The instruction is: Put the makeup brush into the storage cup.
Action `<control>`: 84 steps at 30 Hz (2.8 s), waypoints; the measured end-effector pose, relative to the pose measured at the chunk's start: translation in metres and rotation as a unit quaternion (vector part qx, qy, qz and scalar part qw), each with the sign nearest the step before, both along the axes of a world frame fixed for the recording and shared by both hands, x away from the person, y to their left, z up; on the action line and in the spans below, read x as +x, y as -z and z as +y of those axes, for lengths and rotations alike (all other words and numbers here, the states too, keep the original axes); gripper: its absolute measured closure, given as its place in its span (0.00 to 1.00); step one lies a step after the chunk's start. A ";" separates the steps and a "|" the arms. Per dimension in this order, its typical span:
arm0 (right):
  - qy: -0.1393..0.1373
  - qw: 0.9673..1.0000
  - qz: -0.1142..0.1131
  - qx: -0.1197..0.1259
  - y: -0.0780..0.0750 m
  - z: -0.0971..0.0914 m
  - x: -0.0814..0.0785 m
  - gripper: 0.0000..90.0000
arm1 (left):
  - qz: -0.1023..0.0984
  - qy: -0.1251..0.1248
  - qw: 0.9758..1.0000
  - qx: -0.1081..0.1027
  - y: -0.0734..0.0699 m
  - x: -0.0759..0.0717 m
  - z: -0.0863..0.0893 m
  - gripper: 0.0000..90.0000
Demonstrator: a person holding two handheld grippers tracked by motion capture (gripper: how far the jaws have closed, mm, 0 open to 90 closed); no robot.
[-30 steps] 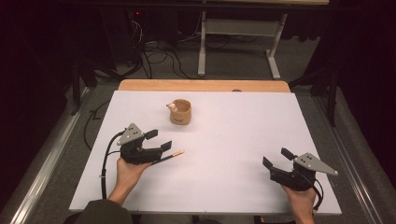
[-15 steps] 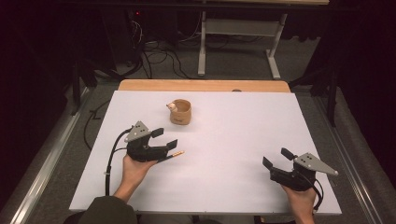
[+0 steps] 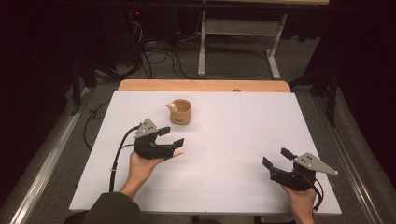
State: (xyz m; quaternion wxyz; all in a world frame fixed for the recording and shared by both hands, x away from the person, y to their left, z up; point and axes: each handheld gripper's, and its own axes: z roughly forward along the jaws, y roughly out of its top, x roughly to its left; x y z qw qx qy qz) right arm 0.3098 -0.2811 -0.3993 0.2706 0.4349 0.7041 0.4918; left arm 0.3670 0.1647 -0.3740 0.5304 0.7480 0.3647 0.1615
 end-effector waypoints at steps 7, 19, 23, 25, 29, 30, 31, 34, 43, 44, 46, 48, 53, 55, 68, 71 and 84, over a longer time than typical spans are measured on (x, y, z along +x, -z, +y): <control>-0.001 1.000 0.000 0.000 0.000 0.000 0.000 0.25 | -0.006 0.004 1.000 0.001 -0.001 0.003 -0.007 0.27; -0.002 1.000 0.001 0.001 0.000 0.000 0.000 0.25 | -0.013 0.007 1.000 -0.004 -0.002 0.004 -0.004 0.24; -0.002 1.000 0.000 0.001 0.000 0.000 0.000 0.25 | -0.003 0.009 1.000 0.008 -0.003 0.004 -0.003 0.27; -0.002 1.000 0.000 0.001 0.000 0.000 0.000 0.25 | 0.003 0.008 1.000 0.013 -0.003 0.004 -0.002 0.29; -0.001 1.000 0.000 0.000 0.000 0.000 0.000 0.25 | 0.014 0.011 1.000 0.021 -0.003 0.005 0.000 0.30; -0.001 1.000 0.000 0.000 0.000 0.000 0.000 0.25 | 0.016 0.013 1.000 0.022 -0.003 0.005 0.000 0.30; -0.001 1.000 0.000 0.001 0.000 0.000 0.000 0.25 | 0.017 0.013 0.999 0.026 -0.003 0.005 0.000 0.30; -0.001 1.000 0.000 0.001 0.000 0.000 0.000 0.25 | 0.017 0.015 0.999 0.047 -0.004 0.004 -0.001 0.30; -0.002 1.000 -0.001 0.003 0.000 0.000 0.000 0.25 | 0.023 0.024 0.995 0.099 -0.008 0.004 -0.006 0.29; -0.002 1.000 -0.002 0.003 0.000 0.000 0.000 0.25 | 0.024 0.025 0.994 0.102 -0.008 0.004 -0.006 0.29; -0.002 1.000 -0.002 0.004 -0.001 0.000 0.000 0.25 | 0.026 0.027 0.993 0.110 -0.009 0.004 -0.006 0.30; -0.001 1.000 -0.003 0.003 -0.001 0.000 -0.001 0.25 | 0.029 0.029 0.992 0.116 -0.009 0.004 -0.006 0.30; 0.000 1.000 -0.006 0.005 -0.001 0.000 -0.002 0.25 | 0.036 0.034 0.990 0.133 -0.010 0.004 -0.005 0.30; -0.001 1.000 -0.006 0.004 -0.001 0.000 -0.002 0.25 | 0.038 0.035 0.989 0.141 -0.011 0.003 -0.005 0.30; 0.000 1.000 -0.009 0.003 -0.002 0.000 -0.002 0.25 | 0.069 0.046 0.980 0.183 -0.012 0.006 -0.003 0.29; 0.000 1.000 -0.009 0.003 -0.002 0.000 -0.002 0.25 | 0.072 0.049 0.978 0.187 -0.012 0.006 -0.003 0.29; 0.001 1.000 -0.008 0.003 -0.002 -0.001 -0.002 0.25 | 0.092 0.068 0.970 0.212 -0.013 0.008 -0.007 0.31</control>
